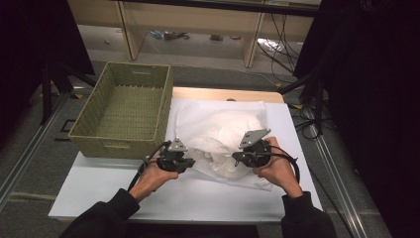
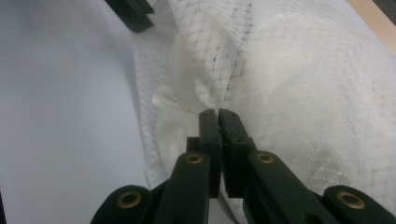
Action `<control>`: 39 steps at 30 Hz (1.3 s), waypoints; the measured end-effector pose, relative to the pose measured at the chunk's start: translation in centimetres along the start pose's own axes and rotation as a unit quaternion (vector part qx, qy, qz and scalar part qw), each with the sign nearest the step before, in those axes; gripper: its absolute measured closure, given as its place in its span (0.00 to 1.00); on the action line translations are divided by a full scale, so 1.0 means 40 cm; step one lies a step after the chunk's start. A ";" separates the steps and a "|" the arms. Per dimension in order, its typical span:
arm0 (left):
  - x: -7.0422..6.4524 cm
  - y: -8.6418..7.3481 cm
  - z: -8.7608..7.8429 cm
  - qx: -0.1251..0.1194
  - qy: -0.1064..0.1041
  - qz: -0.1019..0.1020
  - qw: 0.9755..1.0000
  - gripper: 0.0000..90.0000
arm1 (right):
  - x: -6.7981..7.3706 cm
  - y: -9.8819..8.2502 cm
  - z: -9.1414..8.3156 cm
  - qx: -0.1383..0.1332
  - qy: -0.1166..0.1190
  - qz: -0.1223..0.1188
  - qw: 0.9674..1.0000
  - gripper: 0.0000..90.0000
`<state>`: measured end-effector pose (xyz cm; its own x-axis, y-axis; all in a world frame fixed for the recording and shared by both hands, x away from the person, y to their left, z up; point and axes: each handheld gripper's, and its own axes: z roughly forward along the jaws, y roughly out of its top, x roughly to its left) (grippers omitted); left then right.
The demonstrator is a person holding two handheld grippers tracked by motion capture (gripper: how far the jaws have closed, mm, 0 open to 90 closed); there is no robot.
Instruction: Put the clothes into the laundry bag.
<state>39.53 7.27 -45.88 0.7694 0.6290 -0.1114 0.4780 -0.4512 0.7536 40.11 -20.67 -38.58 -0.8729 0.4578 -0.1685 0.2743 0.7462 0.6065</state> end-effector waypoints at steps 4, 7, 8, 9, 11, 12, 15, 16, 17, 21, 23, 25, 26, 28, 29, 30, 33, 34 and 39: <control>-0.012 -0.010 0.026 0.028 0.019 0.000 0.999 0.90 | 0.001 0.001 -0.001 -0.001 -0.002 -0.003 1.000 0.99; 0.001 -0.003 0.050 0.055 0.027 -0.025 0.998 0.62 | 0.004 0.003 -0.002 0.000 0.005 -0.003 1.000 0.99; 0.001 -0.002 0.058 0.051 0.028 -0.033 0.998 0.60 | 0.004 0.003 -0.003 -0.003 0.000 -0.003 1.000 0.99; 0.000 0.000 0.066 0.048 0.027 -0.040 0.998 0.57 | 0.004 0.004 -0.005 -0.003 -0.001 -0.005 1.000 0.99; 0.003 0.009 0.076 0.054 0.032 -0.031 0.998 0.57 | 0.007 0.004 -0.008 -0.006 0.004 -0.004 1.000 0.99; 0.004 0.012 0.079 0.058 0.033 -0.029 0.997 0.63 | 0.009 0.005 -0.009 -0.006 0.008 -0.002 1.000 0.99; 0.003 0.005 0.093 0.043 0.054 -0.016 0.997 0.94 | 0.012 0.007 -0.012 -0.008 0.012 -0.003 1.000 0.99; 0.002 0.000 0.085 0.045 0.047 -0.008 0.998 0.96 | 0.011 0.007 -0.012 -0.006 0.008 -0.008 1.000 0.99; 0.000 -0.003 0.076 0.044 0.047 -0.006 0.998 0.97 | 0.014 0.005 -0.011 -0.004 0.016 -0.007 1.000 0.99; -0.026 -0.026 0.010 0.031 0.020 0.010 0.999 0.97 | 0.014 -0.002 0.007 0.018 0.036 -0.008 0.999 0.99; -0.042 -0.036 -0.016 0.026 0.013 0.017 0.999 0.97 | 0.015 -0.013 0.034 0.034 0.044 -0.002 0.998 0.99; -0.059 -0.048 -0.034 0.025 0.008 0.024 0.999 0.97 | 0.014 -0.022 0.069 0.056 0.048 0.003 0.997 0.99; -0.062 -0.052 -0.037 0.029 0.005 0.029 0.999 0.97 | 0.010 -0.025 0.089 0.062 0.046 0.006 0.997 1.00; -0.067 -0.059 -0.038 0.035 0.010 0.034 0.999 0.97 | -0.005 -0.024 0.122 0.073 0.022 0.009 0.997 0.99; -0.066 -0.063 -0.036 0.034 0.003 0.033 0.999 0.97 | -0.014 -0.021 0.133 0.072 0.016 0.012 0.997 1.00; -0.067 -0.066 -0.037 0.036 0.007 0.030 0.999 0.97 | -0.025 -0.017 0.141 0.070 0.010 0.012 0.997 1.00; -0.061 -0.073 -0.041 0.040 -0.003 0.037 0.999 0.97 | -0.046 -0.003 0.160 0.068 -0.022 0.017 0.997 1.00; -0.062 -0.078 -0.045 0.041 -0.003 0.035 0.999 0.98 | -0.055 0.002 0.168 0.064 -0.036 0.013 0.997 1.00; -0.053 -0.092 -0.060 0.035 -0.007 0.023 0.999 0.98 | -0.106 0.043 0.219 0.060 -0.088 0.021 0.994 1.00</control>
<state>35.13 9.10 -46.87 0.7964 0.5984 -0.0878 0.4708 -0.5222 0.7111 47.80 -17.08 -43.62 -0.7784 0.5591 -0.2855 0.3638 0.7724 0.5206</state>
